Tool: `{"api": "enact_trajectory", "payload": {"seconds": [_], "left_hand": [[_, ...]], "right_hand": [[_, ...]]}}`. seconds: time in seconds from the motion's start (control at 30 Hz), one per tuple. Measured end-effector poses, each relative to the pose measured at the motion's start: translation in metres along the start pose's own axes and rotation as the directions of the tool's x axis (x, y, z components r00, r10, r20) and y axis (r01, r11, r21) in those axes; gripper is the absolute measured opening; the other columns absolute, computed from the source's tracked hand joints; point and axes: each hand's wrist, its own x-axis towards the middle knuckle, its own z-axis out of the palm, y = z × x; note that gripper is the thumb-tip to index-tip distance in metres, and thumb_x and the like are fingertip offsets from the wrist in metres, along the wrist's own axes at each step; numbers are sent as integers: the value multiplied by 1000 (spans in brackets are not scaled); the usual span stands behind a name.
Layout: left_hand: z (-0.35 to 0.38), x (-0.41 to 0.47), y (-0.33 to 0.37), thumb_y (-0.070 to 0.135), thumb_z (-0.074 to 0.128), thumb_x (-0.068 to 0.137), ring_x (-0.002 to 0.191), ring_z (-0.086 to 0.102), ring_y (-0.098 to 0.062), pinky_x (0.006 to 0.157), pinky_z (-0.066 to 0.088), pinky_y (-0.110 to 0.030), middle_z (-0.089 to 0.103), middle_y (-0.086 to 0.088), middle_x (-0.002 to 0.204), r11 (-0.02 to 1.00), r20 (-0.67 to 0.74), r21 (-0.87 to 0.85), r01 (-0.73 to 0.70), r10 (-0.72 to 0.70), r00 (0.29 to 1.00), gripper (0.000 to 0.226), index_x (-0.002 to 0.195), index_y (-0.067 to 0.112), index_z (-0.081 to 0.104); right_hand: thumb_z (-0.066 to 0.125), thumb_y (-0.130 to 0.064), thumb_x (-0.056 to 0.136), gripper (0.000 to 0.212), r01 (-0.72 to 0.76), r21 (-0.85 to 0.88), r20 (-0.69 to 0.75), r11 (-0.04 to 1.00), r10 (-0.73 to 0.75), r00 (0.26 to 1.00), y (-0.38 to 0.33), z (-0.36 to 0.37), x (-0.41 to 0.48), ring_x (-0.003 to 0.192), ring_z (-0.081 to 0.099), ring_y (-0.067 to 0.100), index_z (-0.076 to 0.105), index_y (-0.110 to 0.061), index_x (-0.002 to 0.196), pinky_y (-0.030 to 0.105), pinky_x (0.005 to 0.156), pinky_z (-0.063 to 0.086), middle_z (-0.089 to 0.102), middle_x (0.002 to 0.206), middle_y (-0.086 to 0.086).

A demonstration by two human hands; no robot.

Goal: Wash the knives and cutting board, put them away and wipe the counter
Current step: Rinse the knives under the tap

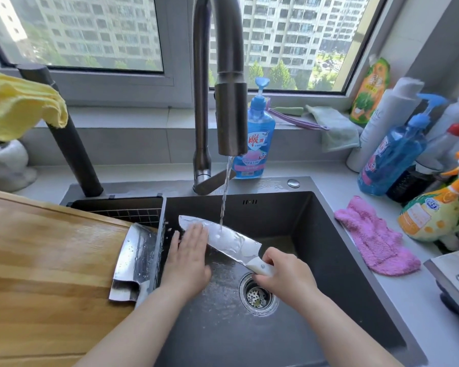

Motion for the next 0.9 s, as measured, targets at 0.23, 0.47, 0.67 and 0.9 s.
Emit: {"api": "enact_trajectory", "payload": {"seconds": [0.23, 0.47, 0.67, 0.9], "left_hand": [[-5, -4, 1, 23, 50, 80, 142, 6, -13, 109, -22, -31, 13, -6, 155, 999, 116, 39, -15, 10, 993, 75, 145, 9, 16], [-3, -10, 25, 28, 39, 92, 136, -24, -7, 104, -27, -30, -23, 13, 146, 987, 309, -76, -141, 157, 938, 74, 146, 19, -11], [-8, -14, -4, 27, 37, 94, 142, -14, -15, 110, -17, -32, -14, -1, 155, 968, 290, -41, 248, -225, 930, 71, 145, 15, -12], [-2, -34, 12, 31, 49, 91, 119, 45, -14, 102, 30, -26, 52, 4, 124, 876, 229, -386, 289, -213, 950, 35, 124, 19, 49]], "right_hand": [[57, -33, 81, 38, 19, -12, -25, 1000, -19, 1000, -1, -1, 1, 76, 44, 17, 24, -28, 62, 16, 51, 27, 40, 64, -12], [58, -36, 80, 38, 2, 17, -2, 1000, -2, 1000, -7, 2, 3, 73, 44, 18, 26, -28, 62, 21, 53, 30, 41, 63, -10], [56, -31, 83, 20, -40, 56, 32, 998, 39, 999, 1, 4, -7, 81, 46, 16, 36, -30, 84, 24, 60, 33, 50, 81, -11], [58, -13, 85, 6, -282, 728, 173, 626, 230, 958, 0, 35, -17, 65, 50, 10, 54, -13, 89, 19, 55, 37, 60, 80, -1]]}}
